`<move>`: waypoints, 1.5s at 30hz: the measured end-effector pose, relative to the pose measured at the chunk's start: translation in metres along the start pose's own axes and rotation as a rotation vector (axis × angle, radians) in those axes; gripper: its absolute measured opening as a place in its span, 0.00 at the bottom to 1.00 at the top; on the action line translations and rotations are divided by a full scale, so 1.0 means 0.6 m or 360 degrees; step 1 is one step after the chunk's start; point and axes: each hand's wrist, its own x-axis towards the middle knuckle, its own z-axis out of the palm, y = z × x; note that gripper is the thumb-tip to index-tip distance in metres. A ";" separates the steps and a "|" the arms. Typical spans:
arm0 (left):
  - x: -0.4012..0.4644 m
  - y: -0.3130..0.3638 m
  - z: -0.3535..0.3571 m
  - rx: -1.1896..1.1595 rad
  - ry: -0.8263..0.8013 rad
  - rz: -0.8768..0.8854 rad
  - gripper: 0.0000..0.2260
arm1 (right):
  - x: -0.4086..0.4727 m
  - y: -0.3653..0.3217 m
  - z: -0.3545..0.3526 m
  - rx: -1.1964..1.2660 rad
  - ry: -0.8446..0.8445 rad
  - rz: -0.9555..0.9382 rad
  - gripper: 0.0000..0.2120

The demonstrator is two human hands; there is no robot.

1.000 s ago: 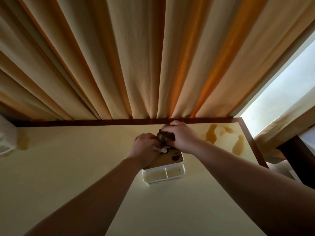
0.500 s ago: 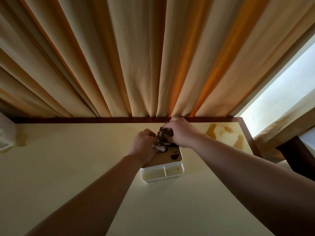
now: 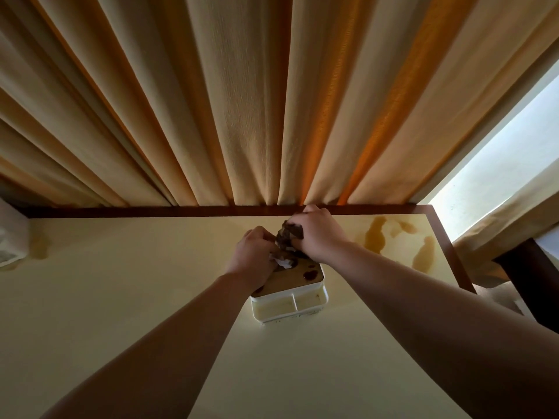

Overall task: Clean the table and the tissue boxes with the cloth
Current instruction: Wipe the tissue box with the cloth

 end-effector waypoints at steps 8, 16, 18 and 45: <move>0.014 -0.007 -0.003 0.0044 -0.0024 -0.0002 0.09 | -0.048 0.032 -0.023 0.0138 -0.0036 0.0087 0.11; 0.029 0.002 -0.001 -0.0050 0.0046 -0.0044 0.13 | -0.051 0.042 -0.024 0.0183 0.0104 0.0125 0.09; 0.028 -0.001 0.004 -0.0014 0.0001 -0.0084 0.18 | -0.038 0.040 -0.026 0.0164 0.0054 0.0085 0.15; 0.035 0.010 0.006 -0.0090 -0.0043 -0.0284 0.10 | -0.119 0.022 -0.005 -0.0113 -0.0049 0.0100 0.12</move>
